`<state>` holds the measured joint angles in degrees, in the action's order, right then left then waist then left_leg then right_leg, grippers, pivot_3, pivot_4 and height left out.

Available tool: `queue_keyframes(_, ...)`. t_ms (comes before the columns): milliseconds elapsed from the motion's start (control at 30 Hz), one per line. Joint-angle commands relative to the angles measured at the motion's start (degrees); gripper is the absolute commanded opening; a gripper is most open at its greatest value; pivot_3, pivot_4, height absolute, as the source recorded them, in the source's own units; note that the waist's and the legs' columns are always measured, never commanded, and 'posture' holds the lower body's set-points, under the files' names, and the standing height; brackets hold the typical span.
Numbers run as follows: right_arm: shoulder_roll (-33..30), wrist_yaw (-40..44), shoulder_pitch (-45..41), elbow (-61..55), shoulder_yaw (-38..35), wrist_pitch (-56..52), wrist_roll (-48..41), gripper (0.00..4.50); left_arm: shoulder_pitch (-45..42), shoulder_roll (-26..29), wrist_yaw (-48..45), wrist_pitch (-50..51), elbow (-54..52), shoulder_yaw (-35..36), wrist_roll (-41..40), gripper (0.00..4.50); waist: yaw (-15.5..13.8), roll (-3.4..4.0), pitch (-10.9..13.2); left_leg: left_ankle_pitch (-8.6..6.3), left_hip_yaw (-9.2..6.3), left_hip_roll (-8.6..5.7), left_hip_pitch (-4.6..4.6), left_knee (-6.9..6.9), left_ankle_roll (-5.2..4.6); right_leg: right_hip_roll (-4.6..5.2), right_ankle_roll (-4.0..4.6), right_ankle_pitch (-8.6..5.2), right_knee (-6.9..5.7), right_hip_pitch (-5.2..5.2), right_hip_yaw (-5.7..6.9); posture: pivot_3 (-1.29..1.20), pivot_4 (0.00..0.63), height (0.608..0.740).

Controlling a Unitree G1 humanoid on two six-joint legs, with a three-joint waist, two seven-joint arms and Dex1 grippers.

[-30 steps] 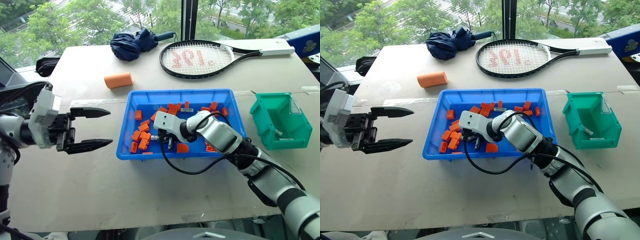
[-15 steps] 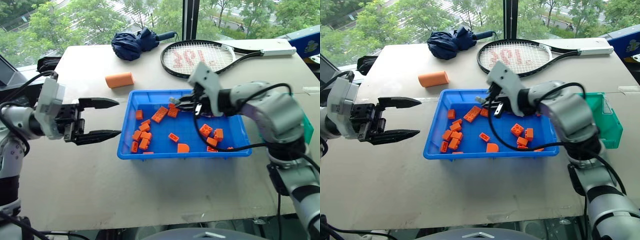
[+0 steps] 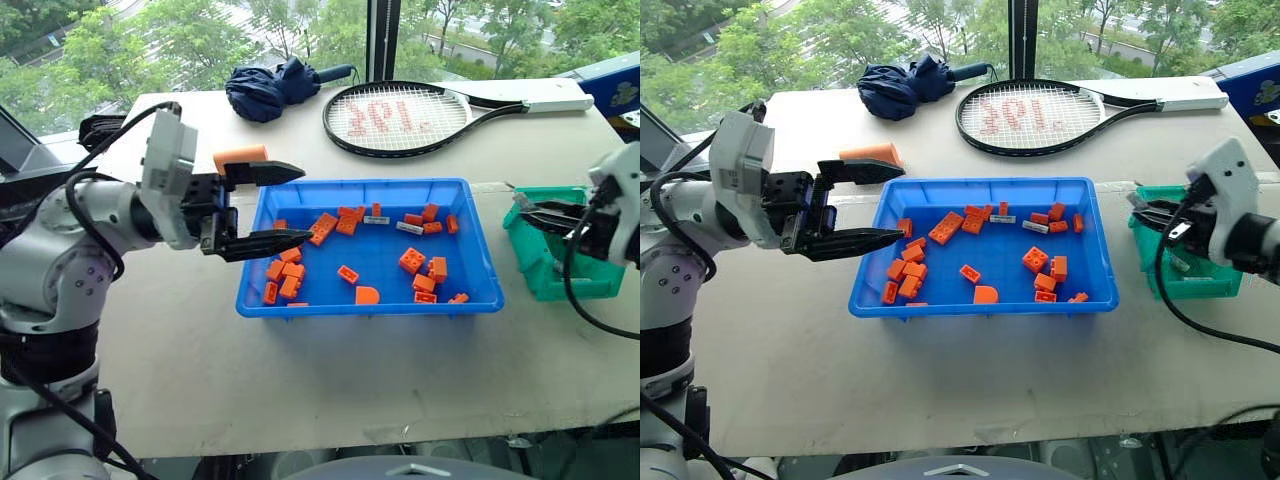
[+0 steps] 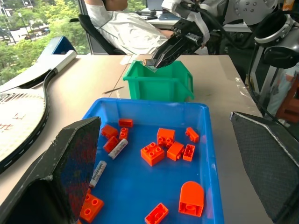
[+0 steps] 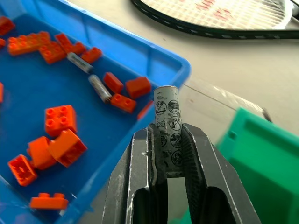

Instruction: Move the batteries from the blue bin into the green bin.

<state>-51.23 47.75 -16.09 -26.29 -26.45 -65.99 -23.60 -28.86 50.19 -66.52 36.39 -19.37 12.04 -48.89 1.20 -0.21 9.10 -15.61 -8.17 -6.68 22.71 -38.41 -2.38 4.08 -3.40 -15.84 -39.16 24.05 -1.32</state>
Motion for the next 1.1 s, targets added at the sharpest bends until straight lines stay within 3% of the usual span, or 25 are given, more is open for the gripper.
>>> queue_keyframes(33,-1.5,-2.9,2.9,2.8,-3.2,4.2,2.5,0.07,-2.0,-0.9,2.9,1.0,-1.8,-1.2,-0.2,4.5,-0.3,0.0,0.0,0.0,0.01,0.0,0.0,-0.01,0.0,0.0,0.0,0.0,0.0,0.0,-0.01,0.0,0.15,0.74)
queue_keyframes(300,-1.8,-8.5,6.7,8.9,-2.9,8.1,5.9,0.07,-5.3,-3.0,4.7,-0.2,-0.7,-4.7,3.0,4.5,-0.5,0.0,0.0,0.0,0.04,-0.01,0.0,-0.06,0.0,0.01,0.0,0.0,-0.01,-0.02,-0.02,0.0,0.15,0.74)
queue_keyframes(533,-2.8,-11.6,6.0,10.5,-3.5,10.0,6.8,3.14,-4.5,-0.4,1.1,0.0,0.9,-3.5,3.2,4.5,-0.5,0.0,0.0,0.0,0.05,-0.01,0.0,-0.05,0.0,0.0,0.0,0.0,-0.01,-0.02,-0.03,0.0,0.15,0.74)
queue_keyframes(633,-2.1,-10.8,1.0,8.9,-1.7,10.2,3.6,3.14,-3.6,1.3,-0.8,-1.4,2.3,-2.8,4.6,4.5,-0.3,0.03,0.0,0.0,0.05,-0.01,0.0,-0.06,0.0,0.0,0.0,0.0,-0.01,-0.02,-0.04,0.0,0.15,0.74)
queue_keyframes(833,5.2,-8.5,-12.9,5.2,11.3,5.3,-5.1,3.14,0.3,4.3,-3.9,-5.0,6.8,-0.9,8.3,4.5,0.8,0.01,0.0,0.01,0.06,0.1,-0.09,0.03,0.02,-0.07,0.01,0.0,0.0,-0.02,-0.02,0.0,0.15,0.74)
queue_keyframes(1100,13.8,-8.4,-21.6,13.5,29.7,8.3,-1.4,3.14,4.4,5.7,-5.5,-5.8,6.1,1.3,8.0,4.5,0.4,-0.02,0.0,0.0,-0.07,0.02,0.11,0.01,0.0,0.01,0.0,0.0,0.25,-0.02,0.13,0.0,0.15,0.74)
